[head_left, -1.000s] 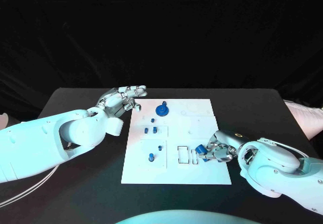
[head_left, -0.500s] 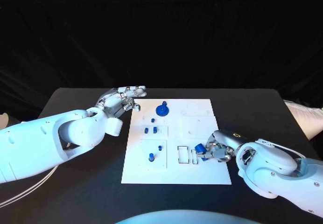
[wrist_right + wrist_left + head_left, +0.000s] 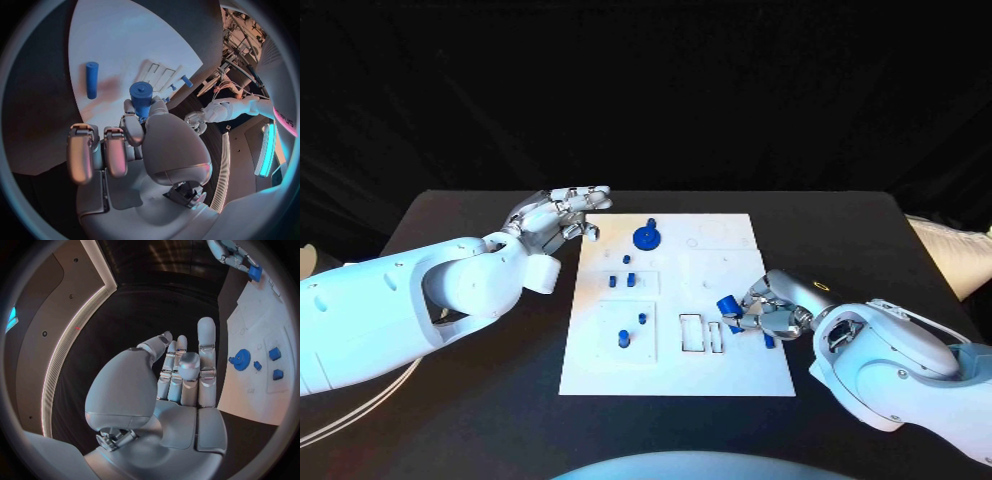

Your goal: Assemble the parts on the task board

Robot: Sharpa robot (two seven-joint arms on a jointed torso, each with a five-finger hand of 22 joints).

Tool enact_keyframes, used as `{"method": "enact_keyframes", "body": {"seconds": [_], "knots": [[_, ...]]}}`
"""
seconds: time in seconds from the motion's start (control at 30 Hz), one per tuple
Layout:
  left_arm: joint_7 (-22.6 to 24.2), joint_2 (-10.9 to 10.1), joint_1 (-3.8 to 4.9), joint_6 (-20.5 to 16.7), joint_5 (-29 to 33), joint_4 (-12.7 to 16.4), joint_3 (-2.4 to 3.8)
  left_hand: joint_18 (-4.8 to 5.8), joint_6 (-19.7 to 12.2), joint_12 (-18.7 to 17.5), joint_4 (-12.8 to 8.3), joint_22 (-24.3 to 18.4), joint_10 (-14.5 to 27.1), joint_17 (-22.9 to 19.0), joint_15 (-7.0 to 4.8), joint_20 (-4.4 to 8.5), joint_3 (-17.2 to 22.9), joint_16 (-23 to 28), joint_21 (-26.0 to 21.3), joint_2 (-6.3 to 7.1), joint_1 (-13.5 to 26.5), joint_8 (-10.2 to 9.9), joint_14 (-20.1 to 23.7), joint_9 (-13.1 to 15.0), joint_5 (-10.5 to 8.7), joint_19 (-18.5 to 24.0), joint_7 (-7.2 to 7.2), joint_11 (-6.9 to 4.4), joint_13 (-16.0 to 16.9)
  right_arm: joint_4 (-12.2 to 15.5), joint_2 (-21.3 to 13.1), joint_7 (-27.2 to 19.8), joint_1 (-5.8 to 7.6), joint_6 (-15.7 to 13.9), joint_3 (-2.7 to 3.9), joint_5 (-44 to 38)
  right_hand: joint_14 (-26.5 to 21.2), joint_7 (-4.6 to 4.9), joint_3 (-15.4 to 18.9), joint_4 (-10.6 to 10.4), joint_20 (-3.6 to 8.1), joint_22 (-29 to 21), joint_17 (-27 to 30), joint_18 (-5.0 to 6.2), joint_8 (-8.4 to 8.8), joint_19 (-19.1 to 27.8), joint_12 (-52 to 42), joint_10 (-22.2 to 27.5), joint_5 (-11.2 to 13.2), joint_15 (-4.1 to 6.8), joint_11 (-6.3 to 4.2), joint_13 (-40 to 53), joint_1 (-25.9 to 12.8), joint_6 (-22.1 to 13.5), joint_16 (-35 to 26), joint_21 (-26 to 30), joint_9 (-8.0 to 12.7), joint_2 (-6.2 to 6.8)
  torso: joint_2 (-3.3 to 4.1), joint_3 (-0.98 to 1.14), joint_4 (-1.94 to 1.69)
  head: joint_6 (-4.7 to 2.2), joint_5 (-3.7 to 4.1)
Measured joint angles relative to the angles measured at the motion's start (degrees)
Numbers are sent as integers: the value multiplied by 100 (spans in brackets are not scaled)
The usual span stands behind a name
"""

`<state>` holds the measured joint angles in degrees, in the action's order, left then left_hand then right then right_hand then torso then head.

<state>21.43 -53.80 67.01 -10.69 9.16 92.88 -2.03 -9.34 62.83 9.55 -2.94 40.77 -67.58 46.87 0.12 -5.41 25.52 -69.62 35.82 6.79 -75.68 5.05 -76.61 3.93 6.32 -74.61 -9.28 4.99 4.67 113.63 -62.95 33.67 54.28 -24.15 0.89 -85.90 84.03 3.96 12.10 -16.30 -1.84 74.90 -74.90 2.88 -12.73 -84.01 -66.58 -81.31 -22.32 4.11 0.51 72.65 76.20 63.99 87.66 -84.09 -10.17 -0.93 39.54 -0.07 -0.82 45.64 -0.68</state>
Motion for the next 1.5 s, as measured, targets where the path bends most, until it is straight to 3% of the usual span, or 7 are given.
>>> {"method": "enact_keyframes", "body": {"seconds": [0.33, 0.73, 0.8, 1.1, 1.2, 1.37, 1.5], "knots": [[-4, -1, 0, 12, 0, 8, 0, 0, 0, 0, 0, 0, 0, 0, 0, 0, 0, 0, 0, 0, 0, 0, 0, 0, 0, 0, 0, 0, 0, 17, 190, -25, 13, -50, 3, 473, 0, 21, 74, -25, 0, 4, -5, 1, 1, 0, -4, 0, -65, -1, 0, 1, 4, 21, 25, -23, -32, -5, 1, -1, -19, 9, 15], [-7, -1, 0, 31, 0, 22, -1, 0, 0, 0, 0, 1, 0, 1, 0, 0, 0, 0, 0, 0, 0, 0, 0, 0, 0, 0, 0, 0, 0, -122, 560, -22, -48, 188, -11, 742, 1, 17, 111, -30, -1, 4, -4, 7, 24, 0, -5, -19, -66, -2, 19, 4, -29, 25, 24, -23, -46, 27, 3, -1, -24, 32, -11], [-7, -1, 0, 32, 0, 23, -1, 1, 0, 0, 0, 1, 0, 1, 0, 0, 0, 0, 0, 0, 0, 0, 0, 0, 0, 0, 0, 0, 0, -146, 592, -19, -53, 218, -11, 747, 1, 15, 111, -30, -1, 4, -4, -70, 24, 0, -5, -19, -65, -3, 19, 4, -36, 27, 24, -23, -46, 34, 3, 1, -23, 37, -18], [-9, -1, 0, 35, 0, 26, -1, 1, 0, 0, 0, 1, 0, 1, 0, 0, 0, 0, 0, 0, 0, 0, 0, 0, 0, 0, 0, 0, 0, -216, 669, -7, -60, 339, -11, 716, 1, -5, 189, -30, -1, 3, -3, -75, 25, 0, -6, -19, 1, -3, 19, 7, -192, 76, 23, -23, -85, -14, 2, 6, -30, 48, -34], [-10, -1, 0, 36, -1, 26, -1, 0, 0, 0, 0, 1, 0, 1, 0, 0, 0, 0, 1, 0, 0, 0, 0, 0, 0, 0, 0, 0, 0, -232, 682, -3, -60, 373, -11, 689, 1, -43, 288, -29, -1, 3, -3, -74, 34, 0, -9, -19, 208, -2, 19, 10, -343, 127, 22, -23, -119, -29, -1, 6, -29, 49, -39], [-10, -1, 0, 37, -1, 26, -1, 0, 0, 0, 0, 1, 0, 1, 0, 0, 0, 0, 1, 0, 0, 0, 0, 0, 0, 0, 0, 0, 0, -262, 704, 6, -62, 412, -11, 628, 0, -59, 444, -47, -1, 2, -3, -75, 69, 0, -17, -43, 1107, 0, -6, 179, -767, 143, 22, -23, -175, 3, -1, 7, -27, 50, -43], [-11, -2, 0, 37, -1, 28, -1, 0, 0, 0, 0, 1, 0, 1, 0, 0, 0, 0, 1, 0, 0, 0, 0, 0, 0, 0, 0, 0, 0, -292, 712, 13, -62, 416, -11, 544, 0, -61, 241, -63, -1, 2, -2, -74, 101, 0, 129, -173, 1805, 1, -133, 176, -1336, 145, 22, 6, -231, 398, -1, 7, -29, 44, -48]]}}
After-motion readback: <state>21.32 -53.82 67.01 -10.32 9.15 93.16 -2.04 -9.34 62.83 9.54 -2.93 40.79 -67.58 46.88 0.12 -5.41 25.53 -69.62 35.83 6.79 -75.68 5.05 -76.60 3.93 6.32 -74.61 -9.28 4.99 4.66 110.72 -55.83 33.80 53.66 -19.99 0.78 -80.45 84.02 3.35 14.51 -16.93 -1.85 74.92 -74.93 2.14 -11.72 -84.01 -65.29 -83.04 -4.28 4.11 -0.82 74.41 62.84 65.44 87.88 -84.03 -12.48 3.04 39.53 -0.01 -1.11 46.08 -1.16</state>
